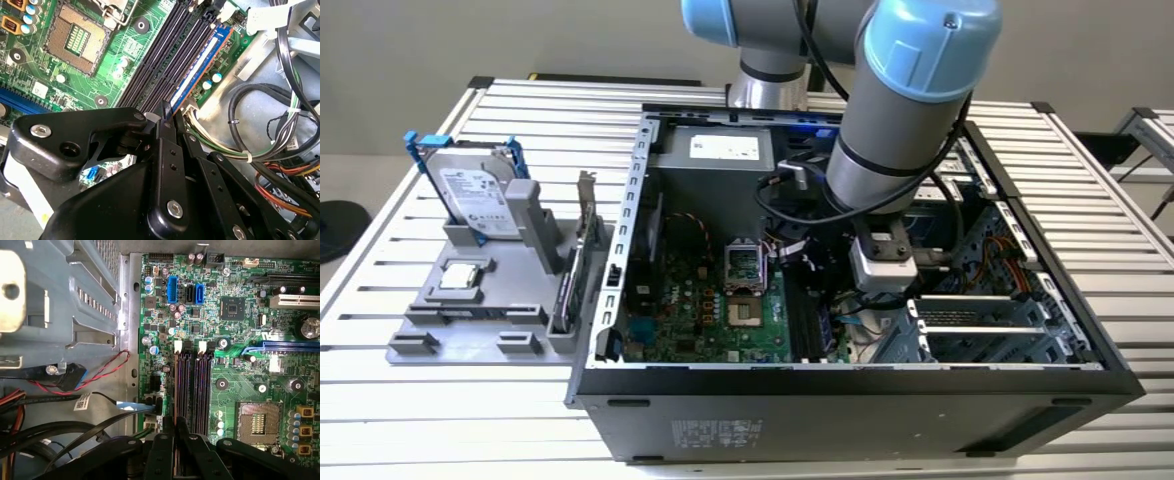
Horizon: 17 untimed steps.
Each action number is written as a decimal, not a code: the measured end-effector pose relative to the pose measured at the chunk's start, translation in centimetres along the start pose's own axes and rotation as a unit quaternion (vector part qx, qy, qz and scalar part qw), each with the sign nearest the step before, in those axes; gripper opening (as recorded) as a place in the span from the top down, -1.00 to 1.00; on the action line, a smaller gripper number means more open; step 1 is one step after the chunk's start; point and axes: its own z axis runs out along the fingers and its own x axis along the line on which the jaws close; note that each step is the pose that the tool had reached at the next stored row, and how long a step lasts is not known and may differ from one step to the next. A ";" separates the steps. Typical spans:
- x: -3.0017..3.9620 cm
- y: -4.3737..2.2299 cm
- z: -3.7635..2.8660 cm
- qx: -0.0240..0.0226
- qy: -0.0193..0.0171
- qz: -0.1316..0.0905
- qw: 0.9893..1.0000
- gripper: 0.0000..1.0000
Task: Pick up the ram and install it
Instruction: 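Insert the ram into the slot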
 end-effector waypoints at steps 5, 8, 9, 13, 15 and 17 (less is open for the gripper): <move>-0.15 -0.02 0.06 0.000 0.000 0.001 1.000 1.00; -0.20 -0.03 0.14 0.000 0.000 0.002 1.000 1.00; -0.21 -0.03 0.17 0.000 0.000 0.002 1.000 1.00; -0.32 -0.04 0.25 0.000 0.000 0.004 1.000 1.00; -0.42 -0.04 0.26 0.000 0.000 0.004 1.000 1.00; -0.43 -0.04 0.28 0.000 0.000 0.005 1.000 1.00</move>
